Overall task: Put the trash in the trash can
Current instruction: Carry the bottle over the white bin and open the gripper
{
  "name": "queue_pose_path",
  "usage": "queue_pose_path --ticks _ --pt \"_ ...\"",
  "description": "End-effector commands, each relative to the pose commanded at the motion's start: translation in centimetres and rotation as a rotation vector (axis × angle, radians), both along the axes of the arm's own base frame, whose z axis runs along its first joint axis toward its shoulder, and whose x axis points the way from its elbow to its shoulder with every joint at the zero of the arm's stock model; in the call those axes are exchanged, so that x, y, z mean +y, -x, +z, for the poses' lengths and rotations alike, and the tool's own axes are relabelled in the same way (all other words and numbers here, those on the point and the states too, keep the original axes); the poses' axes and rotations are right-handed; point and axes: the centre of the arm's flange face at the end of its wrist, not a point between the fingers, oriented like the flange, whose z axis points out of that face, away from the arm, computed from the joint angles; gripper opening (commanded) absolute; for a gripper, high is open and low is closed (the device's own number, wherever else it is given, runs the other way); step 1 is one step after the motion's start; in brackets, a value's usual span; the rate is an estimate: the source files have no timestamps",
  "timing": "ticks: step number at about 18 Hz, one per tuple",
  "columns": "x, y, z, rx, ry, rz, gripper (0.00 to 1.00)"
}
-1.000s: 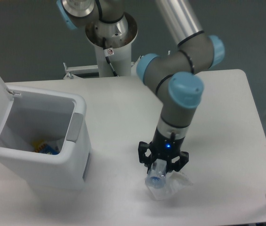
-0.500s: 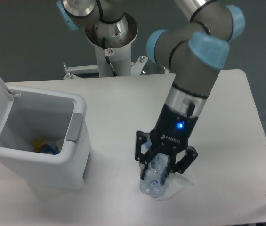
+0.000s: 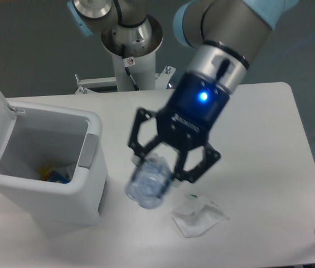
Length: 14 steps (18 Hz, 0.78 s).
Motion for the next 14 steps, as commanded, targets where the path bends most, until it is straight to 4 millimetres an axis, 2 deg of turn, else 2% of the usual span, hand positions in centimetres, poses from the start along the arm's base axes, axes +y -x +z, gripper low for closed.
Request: queue_pose_path --ticks 2,3,6,8,9,11,12,14 --pt "0.6 -1.9 0.5 -0.003 -0.001 -0.023 0.48" --pt "1.5 -3.9 0.4 -0.01 0.003 -0.051 0.49" --pt "2.1 -6.6 -0.5 -0.024 0.018 -0.088 0.5" --pt "2.3 -7.3 -1.6 -0.032 0.031 -0.1 0.54" --pt "2.5 -8.5 -1.9 -0.034 0.037 -0.116 0.55" --pt "2.5 -8.9 -3.6 -0.043 0.055 -0.123 0.62" --pt "2.6 -9.2 -4.4 -0.027 0.049 -0.133 0.7" --pt "2.6 -9.2 -5.2 -0.028 0.056 -0.131 0.74"
